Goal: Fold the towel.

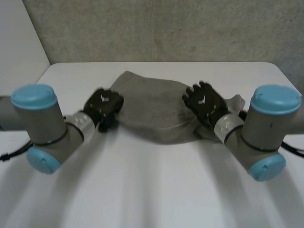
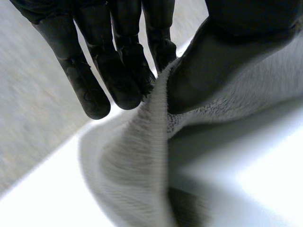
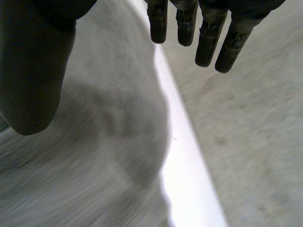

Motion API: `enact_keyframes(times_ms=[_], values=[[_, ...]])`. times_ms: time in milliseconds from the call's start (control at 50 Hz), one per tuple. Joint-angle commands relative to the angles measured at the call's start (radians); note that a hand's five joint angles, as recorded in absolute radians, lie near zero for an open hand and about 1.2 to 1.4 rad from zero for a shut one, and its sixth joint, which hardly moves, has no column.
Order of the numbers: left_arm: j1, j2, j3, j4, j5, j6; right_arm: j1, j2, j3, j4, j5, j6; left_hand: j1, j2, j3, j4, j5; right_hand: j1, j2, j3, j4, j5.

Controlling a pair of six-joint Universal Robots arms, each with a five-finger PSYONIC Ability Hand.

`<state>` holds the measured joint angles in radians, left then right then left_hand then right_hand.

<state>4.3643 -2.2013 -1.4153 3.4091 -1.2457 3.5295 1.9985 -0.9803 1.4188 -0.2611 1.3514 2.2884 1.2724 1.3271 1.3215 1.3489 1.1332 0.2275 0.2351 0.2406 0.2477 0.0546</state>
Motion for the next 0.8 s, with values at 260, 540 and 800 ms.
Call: enact_keyframes(times_ms=[260, 540, 800], values=[[0.047, 0.104, -0.062, -0.004, -0.012, 0.009, -0.014, -0.103, 0.144, 0.0, 0.083, 0.164, 0.124, 0.069, 0.075, 0.047, 0.089, -0.053, -0.061, -0.066, -0.073, -0.055], [0.072, 0.161, -0.145, -0.008, -0.011, 0.013, -0.207, -0.011, -0.174, 0.478, -0.104, 0.301, 0.124, 0.069, 0.075, 0.047, 0.089, -0.053, -0.061, -0.066, -0.073, -0.055], [0.074, 0.264, -0.263, -0.007, -0.003, 0.013, -0.262, 0.175, -0.474, 0.579, -0.189, 0.47, 0.124, 0.069, 0.075, 0.047, 0.089, -0.053, -0.061, -0.066, -0.073, -0.055]])
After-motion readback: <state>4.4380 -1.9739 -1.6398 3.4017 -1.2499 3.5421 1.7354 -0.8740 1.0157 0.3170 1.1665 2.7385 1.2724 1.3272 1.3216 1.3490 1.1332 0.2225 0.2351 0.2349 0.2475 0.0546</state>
